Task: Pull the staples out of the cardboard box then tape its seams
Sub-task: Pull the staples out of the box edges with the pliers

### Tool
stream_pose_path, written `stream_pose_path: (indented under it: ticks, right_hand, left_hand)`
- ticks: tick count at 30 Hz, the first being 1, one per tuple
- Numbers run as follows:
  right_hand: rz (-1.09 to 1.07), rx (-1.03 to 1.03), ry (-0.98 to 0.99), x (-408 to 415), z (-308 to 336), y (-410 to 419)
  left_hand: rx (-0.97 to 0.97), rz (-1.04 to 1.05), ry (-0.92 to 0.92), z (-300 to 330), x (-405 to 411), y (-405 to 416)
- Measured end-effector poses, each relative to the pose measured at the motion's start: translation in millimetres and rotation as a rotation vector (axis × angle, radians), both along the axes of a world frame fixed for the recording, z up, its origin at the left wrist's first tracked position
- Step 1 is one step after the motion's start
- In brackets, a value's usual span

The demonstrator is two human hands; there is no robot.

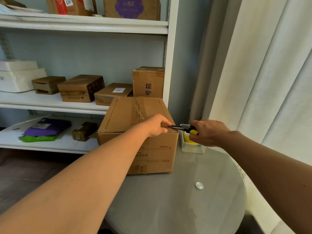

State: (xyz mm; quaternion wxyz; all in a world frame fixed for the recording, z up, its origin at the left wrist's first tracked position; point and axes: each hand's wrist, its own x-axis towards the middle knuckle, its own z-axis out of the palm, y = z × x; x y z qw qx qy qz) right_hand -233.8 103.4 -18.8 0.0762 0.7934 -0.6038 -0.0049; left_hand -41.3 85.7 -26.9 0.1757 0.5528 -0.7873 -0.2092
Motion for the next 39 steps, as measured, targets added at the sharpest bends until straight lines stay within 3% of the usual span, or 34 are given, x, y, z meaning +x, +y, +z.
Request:
stream_pose_path:
  ticks: [9, 17, 30, 39]
  right_hand:
    - [0.034, -0.059, 0.043, -10.9, -3.1, -11.0]
    - [0.014, -0.073, 0.052, -25.3, 0.3, -23.1]
    - [0.077, -0.059, 0.084, -27.7, 2.0, -33.1]
    - [-0.064, -0.060, -0.142, -19.9, -24.5, -23.8]
  left_hand:
    - [-0.044, 0.015, 0.045, -4.2, 5.3, -8.2]
    - [-0.188, 0.072, -0.038, -11.8, -19.3, -22.2]
    - [-0.077, 0.003, -0.113, 2.5, -6.1, -35.1]
    - [-0.059, 0.006, -0.120, 4.7, -9.2, -32.6]
